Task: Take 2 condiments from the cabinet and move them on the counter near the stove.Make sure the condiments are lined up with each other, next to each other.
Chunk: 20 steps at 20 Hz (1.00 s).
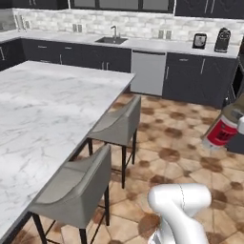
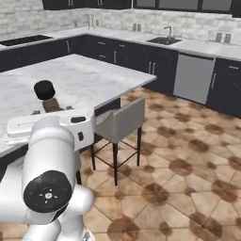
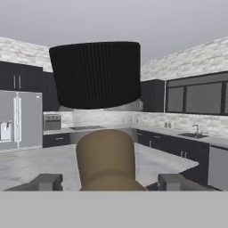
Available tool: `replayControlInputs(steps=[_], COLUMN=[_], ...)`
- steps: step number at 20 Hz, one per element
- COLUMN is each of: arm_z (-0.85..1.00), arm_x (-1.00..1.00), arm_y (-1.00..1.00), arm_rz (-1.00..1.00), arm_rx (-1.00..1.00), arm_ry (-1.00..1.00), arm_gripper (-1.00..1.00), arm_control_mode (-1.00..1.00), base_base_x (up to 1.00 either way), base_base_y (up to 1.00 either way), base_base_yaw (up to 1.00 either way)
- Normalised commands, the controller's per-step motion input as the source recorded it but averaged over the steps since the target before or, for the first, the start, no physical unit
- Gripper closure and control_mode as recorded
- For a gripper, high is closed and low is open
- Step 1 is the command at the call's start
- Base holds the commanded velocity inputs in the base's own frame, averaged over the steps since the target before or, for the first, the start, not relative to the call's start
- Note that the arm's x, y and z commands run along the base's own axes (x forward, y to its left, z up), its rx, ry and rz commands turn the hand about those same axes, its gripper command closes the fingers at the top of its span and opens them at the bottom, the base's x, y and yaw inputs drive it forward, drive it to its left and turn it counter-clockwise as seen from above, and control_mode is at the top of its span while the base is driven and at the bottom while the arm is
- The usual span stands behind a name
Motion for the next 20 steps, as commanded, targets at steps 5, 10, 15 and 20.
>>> replayControlInputs(steps=[5, 10, 15, 20], arm_z=[0.00, 0.00, 0.00, 0.00], arm_x=[0.00, 0.00, 0.00, 0.00], arm_y=[0.00, 0.00, 0.00, 0.00], arm_rz=[0.00, 0.00, 0.00, 0.00], arm_rx=[0.00, 0.00, 0.00, 0.00], arm_ry=[0.00, 0.00, 0.00, 0.00], arm_gripper=[1.00, 1.00, 1.00, 1.00], arm_control_mode=[1.00, 1.00, 1.00, 1.00], base_base_x=[0.88, 1.00, 0.90, 0.93], base_base_y=[-0.78, -0.79, -0.87, -0.84], base_base_yaw=[0.23, 0.22, 0.22, 0.23])
